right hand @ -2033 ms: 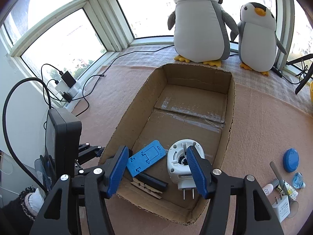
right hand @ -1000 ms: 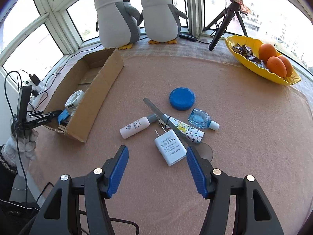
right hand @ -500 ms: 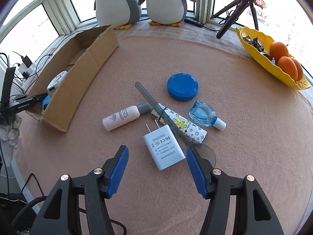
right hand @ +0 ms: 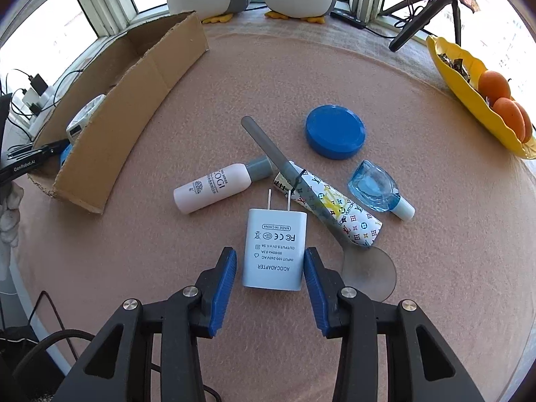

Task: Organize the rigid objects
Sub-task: 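Move the right tool to the white AC adapter and close on it, then carry the white AC adapter with the right tool into the box and release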

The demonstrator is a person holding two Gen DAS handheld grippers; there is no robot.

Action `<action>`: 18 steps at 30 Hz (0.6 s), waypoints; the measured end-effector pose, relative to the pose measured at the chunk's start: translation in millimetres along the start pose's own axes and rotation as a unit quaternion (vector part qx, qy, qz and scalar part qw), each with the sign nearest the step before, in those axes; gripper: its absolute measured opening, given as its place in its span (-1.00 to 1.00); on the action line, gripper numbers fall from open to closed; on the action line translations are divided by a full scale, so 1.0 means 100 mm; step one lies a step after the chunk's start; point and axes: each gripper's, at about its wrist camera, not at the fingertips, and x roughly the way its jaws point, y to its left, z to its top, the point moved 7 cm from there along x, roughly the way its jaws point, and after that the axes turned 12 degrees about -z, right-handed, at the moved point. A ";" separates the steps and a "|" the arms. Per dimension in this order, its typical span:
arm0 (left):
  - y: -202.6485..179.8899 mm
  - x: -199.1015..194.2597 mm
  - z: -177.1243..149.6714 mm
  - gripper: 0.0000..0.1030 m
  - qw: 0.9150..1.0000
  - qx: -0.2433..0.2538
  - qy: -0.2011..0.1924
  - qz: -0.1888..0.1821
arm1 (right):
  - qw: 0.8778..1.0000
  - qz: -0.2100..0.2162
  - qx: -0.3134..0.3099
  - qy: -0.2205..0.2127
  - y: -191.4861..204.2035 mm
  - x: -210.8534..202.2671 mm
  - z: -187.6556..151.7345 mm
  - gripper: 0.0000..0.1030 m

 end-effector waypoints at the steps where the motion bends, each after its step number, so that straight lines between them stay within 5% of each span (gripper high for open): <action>1: 0.00 0.00 0.00 -0.52 1.000 0.000 0.000 0.000 | 1.000 -0.001 0.003 0.002 0.00 0.01 0.00 -0.27; 10: 0.01 0.00 0.00 -0.52 1.000 -0.006 -0.003 -0.006 | 1.000 -0.007 0.027 0.013 0.05 0.04 0.00 -0.39; 18: 0.02 0.00 0.00 -0.52 1.000 -0.003 -0.003 -0.010 | 0.999 0.011 0.050 -0.020 0.14 -0.25 0.06 -0.39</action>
